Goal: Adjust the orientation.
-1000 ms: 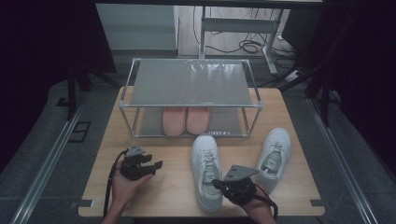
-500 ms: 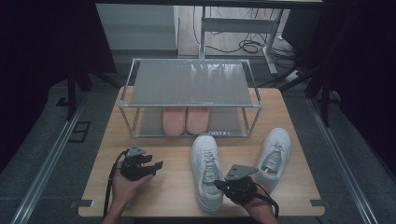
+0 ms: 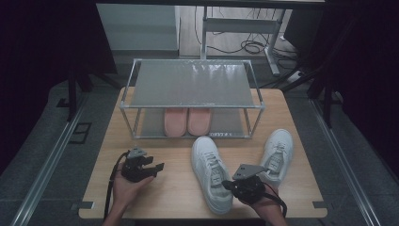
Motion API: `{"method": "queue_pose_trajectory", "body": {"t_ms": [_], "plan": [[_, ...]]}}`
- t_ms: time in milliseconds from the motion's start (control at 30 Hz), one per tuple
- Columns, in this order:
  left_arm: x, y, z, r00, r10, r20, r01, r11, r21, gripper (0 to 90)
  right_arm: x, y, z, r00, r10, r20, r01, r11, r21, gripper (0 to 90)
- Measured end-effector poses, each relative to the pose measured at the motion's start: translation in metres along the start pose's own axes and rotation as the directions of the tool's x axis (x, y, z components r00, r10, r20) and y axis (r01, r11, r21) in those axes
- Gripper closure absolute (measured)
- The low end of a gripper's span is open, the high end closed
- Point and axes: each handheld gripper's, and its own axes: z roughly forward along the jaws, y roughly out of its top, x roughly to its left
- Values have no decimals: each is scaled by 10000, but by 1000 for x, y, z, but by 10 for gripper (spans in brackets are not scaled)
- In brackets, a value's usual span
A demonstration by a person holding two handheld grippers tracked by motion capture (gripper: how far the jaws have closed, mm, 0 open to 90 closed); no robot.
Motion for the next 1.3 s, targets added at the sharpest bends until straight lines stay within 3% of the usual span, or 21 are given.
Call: {"method": "queue_pose_trajectory", "body": {"t_ms": [433,533,700,867,1300], "plan": [[0,0,1,10000,-5,-9,5,10000,32,432,-16,-7,-10,9989,290,368,-295,9995,138,900],[0,-1,1,10000,-8,-15,8,10000,68,432,-17,-7,-11,9994,255,249,-257,9996,83,900],[0,-1,2,10000,-2,-25,2,10000,65,432,-18,-4,-21,9998,176,98,-169,9976,-667,895],[0,0,1,10000,20,-30,-20,10000,17,432,-23,-3,-30,9986,415,322,-373,9921,-1201,881],[1,-1,-2,10000,7,-75,-8,9999,-111,431,-32,-6,-38,9954,814,509,-723,9844,-1604,841]]}}
